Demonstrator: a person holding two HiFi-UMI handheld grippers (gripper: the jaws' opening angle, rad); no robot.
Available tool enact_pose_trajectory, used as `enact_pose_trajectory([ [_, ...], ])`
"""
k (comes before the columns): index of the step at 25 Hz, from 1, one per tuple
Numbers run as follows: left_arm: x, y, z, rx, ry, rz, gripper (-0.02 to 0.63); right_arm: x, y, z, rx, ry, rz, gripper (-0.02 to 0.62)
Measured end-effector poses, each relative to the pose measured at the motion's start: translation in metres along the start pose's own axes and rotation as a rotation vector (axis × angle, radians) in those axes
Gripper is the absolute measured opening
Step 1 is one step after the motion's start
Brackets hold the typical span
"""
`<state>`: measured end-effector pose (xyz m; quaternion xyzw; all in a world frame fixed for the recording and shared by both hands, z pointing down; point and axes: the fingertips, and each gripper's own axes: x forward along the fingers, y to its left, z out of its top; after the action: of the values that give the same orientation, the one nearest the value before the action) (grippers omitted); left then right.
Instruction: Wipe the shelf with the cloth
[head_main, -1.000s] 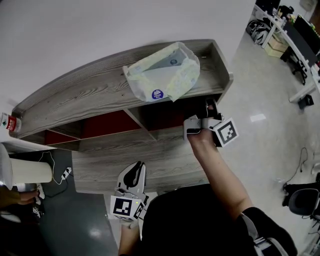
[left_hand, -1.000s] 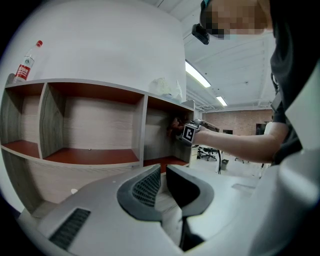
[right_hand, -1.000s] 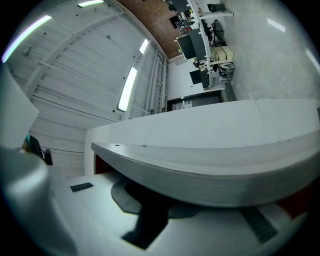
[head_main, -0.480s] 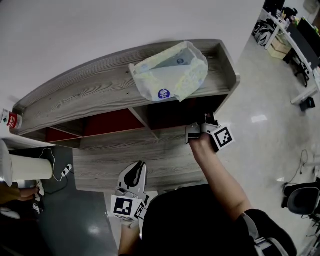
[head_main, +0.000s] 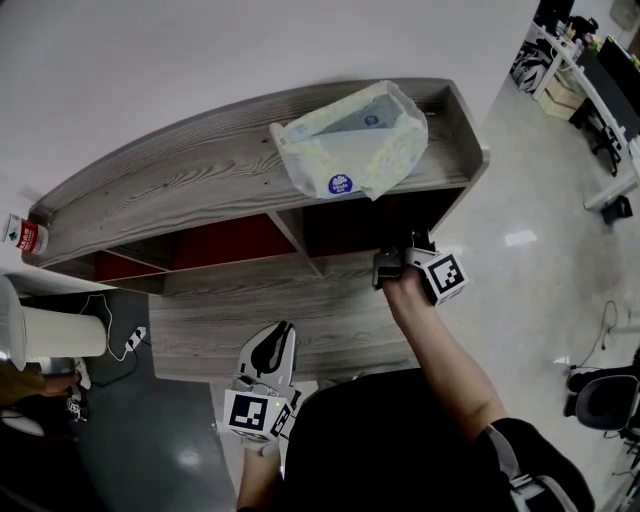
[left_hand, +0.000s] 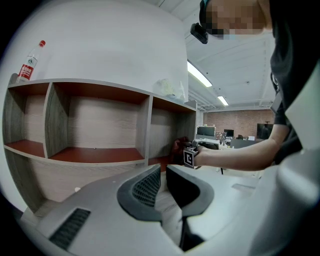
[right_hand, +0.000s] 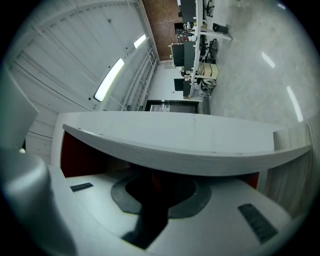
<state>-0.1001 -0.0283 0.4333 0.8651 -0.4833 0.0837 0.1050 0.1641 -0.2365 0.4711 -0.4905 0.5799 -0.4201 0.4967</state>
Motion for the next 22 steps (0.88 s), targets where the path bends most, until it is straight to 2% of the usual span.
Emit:
enact_pose_trajectory([
  [7,-0.013,0.01,-0.001,-0.004,0.005,0.022,0.043,0.023,0.006,-0.017,0.055,-0.03,0.012,0.046],
  [10,-0.02,0.017,-0.001,-0.002,0.001,0.036,0.043,0.037,0.008,-0.032,0.071,-0.003,0.022,0.044],
  [14,-0.028,0.025,-0.002,-0.004,-0.002,0.057,0.043,0.049,0.018,-0.068,0.053,0.11,0.036,0.044],
  [19,-0.035,0.029,-0.003,-0.009,-0.004,0.078,0.043,0.047,0.026,-0.126,0.032,0.317,0.067,0.044],
  [22,-0.039,0.03,-0.003,-0.013,-0.005,0.088,0.043,0.04,0.027,-0.149,0.022,0.4,0.057,0.044],
])
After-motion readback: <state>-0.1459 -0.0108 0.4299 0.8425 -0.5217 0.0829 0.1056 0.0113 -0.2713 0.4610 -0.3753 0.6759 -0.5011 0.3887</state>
